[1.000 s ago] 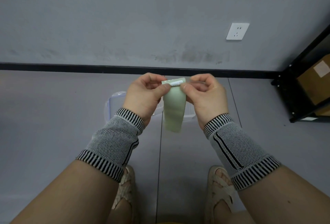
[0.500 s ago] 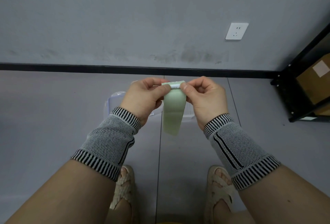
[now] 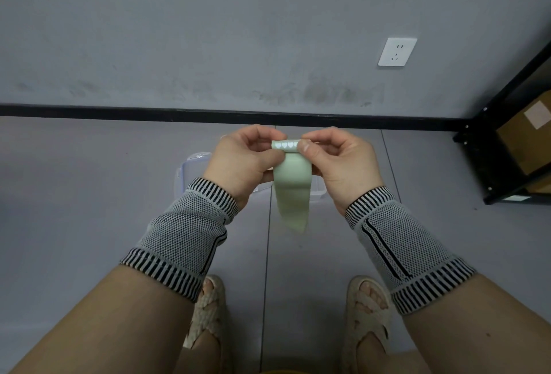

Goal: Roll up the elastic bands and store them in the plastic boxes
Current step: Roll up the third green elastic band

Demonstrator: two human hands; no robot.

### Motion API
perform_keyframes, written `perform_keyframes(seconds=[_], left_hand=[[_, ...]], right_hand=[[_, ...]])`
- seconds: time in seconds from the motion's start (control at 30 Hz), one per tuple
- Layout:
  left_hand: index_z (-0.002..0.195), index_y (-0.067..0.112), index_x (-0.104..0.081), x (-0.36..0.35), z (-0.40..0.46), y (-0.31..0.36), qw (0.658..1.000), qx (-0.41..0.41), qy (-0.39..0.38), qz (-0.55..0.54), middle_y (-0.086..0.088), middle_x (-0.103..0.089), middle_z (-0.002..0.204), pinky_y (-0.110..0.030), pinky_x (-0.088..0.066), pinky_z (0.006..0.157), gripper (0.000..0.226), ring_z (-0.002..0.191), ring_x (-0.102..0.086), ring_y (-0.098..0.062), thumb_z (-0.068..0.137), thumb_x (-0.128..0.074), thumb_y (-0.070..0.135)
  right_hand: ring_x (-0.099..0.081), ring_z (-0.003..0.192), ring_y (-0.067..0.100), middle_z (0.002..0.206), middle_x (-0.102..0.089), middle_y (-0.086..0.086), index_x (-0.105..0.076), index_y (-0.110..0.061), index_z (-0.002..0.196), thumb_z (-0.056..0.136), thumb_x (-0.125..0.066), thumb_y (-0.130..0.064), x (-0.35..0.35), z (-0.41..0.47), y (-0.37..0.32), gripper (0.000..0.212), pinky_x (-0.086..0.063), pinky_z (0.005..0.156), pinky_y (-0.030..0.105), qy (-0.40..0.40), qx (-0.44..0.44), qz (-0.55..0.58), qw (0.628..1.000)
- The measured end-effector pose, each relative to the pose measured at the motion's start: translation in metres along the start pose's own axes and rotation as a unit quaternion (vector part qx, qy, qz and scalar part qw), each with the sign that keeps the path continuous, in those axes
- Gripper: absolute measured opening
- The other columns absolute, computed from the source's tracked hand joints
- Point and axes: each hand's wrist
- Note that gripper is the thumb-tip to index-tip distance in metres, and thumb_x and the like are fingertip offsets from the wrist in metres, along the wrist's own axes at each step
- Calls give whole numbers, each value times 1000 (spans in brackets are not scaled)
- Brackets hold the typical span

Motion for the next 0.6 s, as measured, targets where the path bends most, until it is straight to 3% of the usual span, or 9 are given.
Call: perform_keyframes(seconds=[0.13, 0.3, 0.43, 0.6], left_hand=[[102, -2, -61, -1, 1, 0, 1000, 26, 1, -3, -13, -68, 85, -29, -59, 67, 21, 70, -69, -18, 82, -60, -9], [104, -5, -61, -1, 1, 1, 1000, 24, -1, -10, -14, -69, 88, -25, -58, 66, 20, 72, -68, -17, 84, -61, -4], [95, 1, -63, 1, 1, 1, 1000, 14, 10, -9, -13, -68, 84, -25, -58, 66, 11, 71, -67, -17, 84, -63, -1], [85, 10, -62, 2, 2, 1, 1000, -6, 10, 3, -11, -64, 80, -26, -56, 68, 16, 70, -64, -18, 82, -62, -6]], right_hand=[[-67, 83, 32, 85, -69, 16, -67, -19, 80, 80, -72, -5, 0, 1, 2, 15, -58, 79, 44, 6, 23, -9, 1000], [-62, 76, 15, 76, -65, 1, -65, -20, 78, 80, -70, 1, 0, 1, 3, 22, -56, 77, 34, 3, 42, -6, 999], [-63, 75, 10, 78, -65, 0, -64, -18, 80, 80, -68, 5, -2, 0, 2, 24, -55, 75, 27, -12, 41, 4, 999], [-70, 82, 22, 88, -72, 9, -65, -17, 92, 82, -70, -4, -2, 0, 2, 17, -57, 81, 39, -12, -14, 43, 999]])
Point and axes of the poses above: each hand's wrist, its own z-axis towards the middle knuckle, its own x-axis out of the back of the hand, y = z × x
